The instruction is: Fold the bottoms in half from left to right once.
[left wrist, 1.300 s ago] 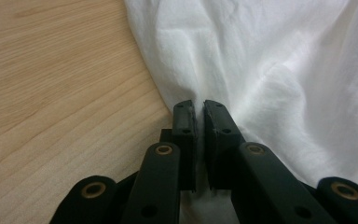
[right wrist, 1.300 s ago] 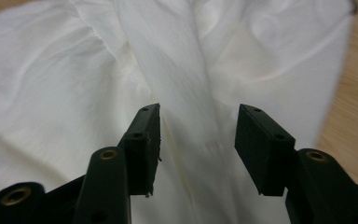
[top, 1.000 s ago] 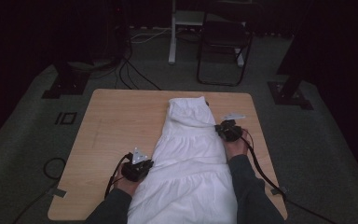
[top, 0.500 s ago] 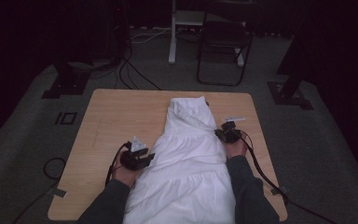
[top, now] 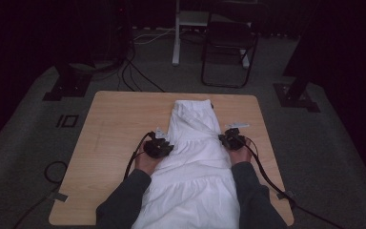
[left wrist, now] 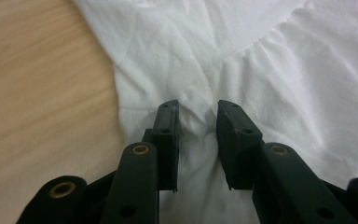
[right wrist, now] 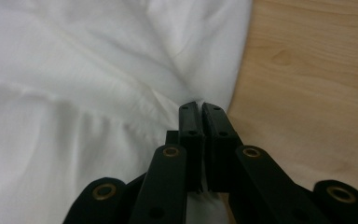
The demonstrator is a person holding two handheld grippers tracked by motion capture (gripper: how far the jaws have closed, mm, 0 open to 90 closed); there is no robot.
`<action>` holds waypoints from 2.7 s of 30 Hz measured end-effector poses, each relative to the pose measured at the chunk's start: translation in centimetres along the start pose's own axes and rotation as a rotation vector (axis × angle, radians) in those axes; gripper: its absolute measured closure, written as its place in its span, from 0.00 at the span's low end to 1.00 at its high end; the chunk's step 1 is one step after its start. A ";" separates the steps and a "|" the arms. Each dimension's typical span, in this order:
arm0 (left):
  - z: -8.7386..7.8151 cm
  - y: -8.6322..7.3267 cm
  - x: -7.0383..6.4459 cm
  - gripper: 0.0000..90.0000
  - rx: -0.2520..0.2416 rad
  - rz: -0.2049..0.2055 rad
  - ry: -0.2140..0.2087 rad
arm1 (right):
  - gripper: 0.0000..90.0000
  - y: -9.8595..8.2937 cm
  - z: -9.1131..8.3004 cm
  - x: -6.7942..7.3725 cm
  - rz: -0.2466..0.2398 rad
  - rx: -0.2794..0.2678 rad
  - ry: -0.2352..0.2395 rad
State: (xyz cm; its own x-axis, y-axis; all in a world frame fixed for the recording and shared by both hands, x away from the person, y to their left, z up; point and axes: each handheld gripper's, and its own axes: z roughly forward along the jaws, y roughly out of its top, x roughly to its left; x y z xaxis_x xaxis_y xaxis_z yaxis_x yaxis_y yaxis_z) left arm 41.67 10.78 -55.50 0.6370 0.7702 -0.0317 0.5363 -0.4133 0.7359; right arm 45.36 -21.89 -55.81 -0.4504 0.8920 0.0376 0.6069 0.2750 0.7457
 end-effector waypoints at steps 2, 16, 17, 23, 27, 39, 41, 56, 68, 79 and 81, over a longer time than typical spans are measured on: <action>-0.5 -0.7 -0.5 0.78 -0.010 0.002 0.014 | 0.96 -0.6 -0.6 0.4 -0.009 -0.001 0.016; -5.0 -6.0 -4.9 0.78 -0.042 0.041 0.000 | 0.86 -5.6 -6.1 3.8 -0.041 0.053 0.131; -5.0 -6.0 -4.9 0.78 -0.042 0.041 0.000 | 0.86 -5.6 -6.1 3.8 -0.041 0.053 0.131; -4.8 -5.8 -4.9 0.78 -0.041 0.046 -0.004 | 0.49 -2.3 -6.5 3.9 -0.082 -0.051 0.178; -4.8 -5.8 -4.9 0.78 -0.041 0.048 -0.002 | 0.46 0.0 -4.9 6.0 -0.166 -0.057 0.215; -4.9 -5.9 -5.0 0.78 -0.039 0.049 0.002 | 0.99 3.8 -3.5 4.0 -0.128 -0.106 -0.019; -4.9 -5.9 -5.0 0.78 -0.039 0.048 0.001 | 0.99 4.2 -3.3 2.4 -0.078 -0.104 -0.069; -6.1 -3.0 -4.6 0.67 0.027 0.097 -0.031 | 0.92 1.7 1.6 0.0 0.031 0.019 0.037; 1.9 2.7 -1.6 0.61 0.038 0.069 0.041 | 0.93 2.0 1.8 0.6 0.026 0.030 -0.001; -0.6 -1.7 -3.8 0.60 -0.033 0.060 0.024 | 0.95 -0.7 -0.9 2.8 -0.008 0.032 0.038; -1.6 -2.7 -4.6 0.60 -0.032 0.073 0.016 | 0.94 -1.6 -1.8 3.3 -0.008 0.038 0.066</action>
State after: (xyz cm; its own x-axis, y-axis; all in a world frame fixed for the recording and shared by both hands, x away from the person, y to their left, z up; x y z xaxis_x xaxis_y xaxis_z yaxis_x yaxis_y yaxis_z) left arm 36.43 9.05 -56.26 0.6646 0.7465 0.0331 0.4710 -0.4529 0.7570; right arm 41.74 -19.99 -55.70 -0.4968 0.8644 0.0770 0.6270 0.2961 0.7205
